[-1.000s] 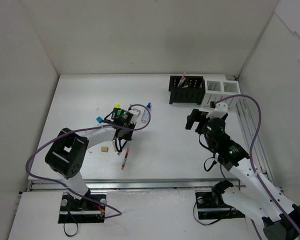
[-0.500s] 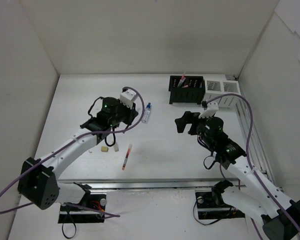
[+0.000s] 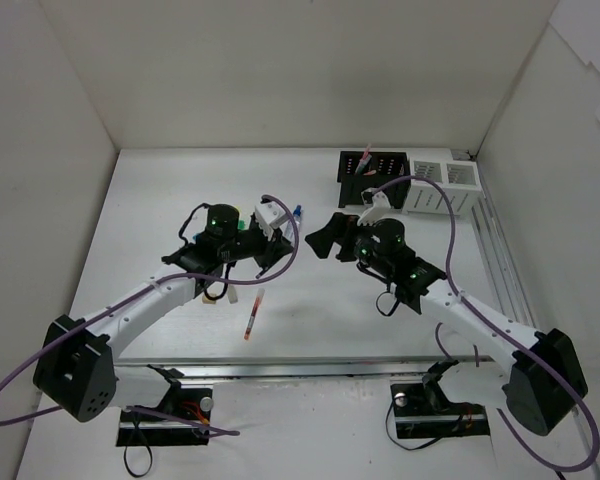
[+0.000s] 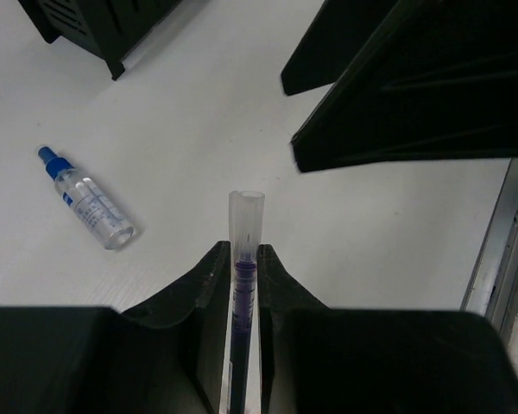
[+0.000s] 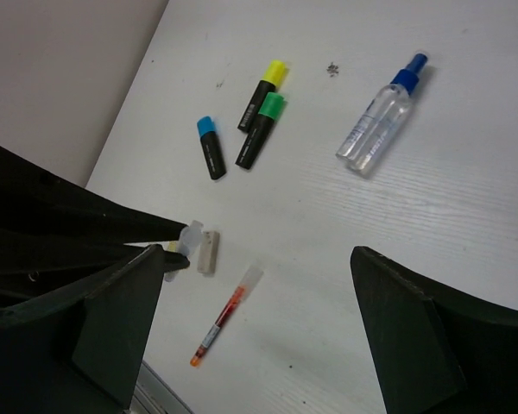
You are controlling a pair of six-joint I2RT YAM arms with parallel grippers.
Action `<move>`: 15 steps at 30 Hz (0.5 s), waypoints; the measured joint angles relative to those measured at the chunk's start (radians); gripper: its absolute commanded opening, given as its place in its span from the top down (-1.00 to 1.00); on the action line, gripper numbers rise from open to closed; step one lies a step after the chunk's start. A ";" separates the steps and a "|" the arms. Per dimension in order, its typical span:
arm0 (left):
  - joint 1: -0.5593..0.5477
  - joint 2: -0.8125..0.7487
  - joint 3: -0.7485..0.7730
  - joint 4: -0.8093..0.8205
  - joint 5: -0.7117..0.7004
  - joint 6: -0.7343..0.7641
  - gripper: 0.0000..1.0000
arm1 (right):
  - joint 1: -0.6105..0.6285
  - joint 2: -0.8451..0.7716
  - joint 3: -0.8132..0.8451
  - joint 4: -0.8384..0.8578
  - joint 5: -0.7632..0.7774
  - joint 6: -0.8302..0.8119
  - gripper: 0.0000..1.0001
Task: Sort the stationery into containers
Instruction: Place the pen in the storage box.
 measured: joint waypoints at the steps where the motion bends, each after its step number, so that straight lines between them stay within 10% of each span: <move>1: -0.003 0.002 0.000 0.000 0.004 0.000 1.00 | 0.011 0.026 0.005 0.021 -0.003 0.011 -0.65; 15: -0.020 0.075 0.028 0.011 -0.035 -0.084 1.00 | 0.175 0.174 0.037 0.146 0.224 0.101 0.29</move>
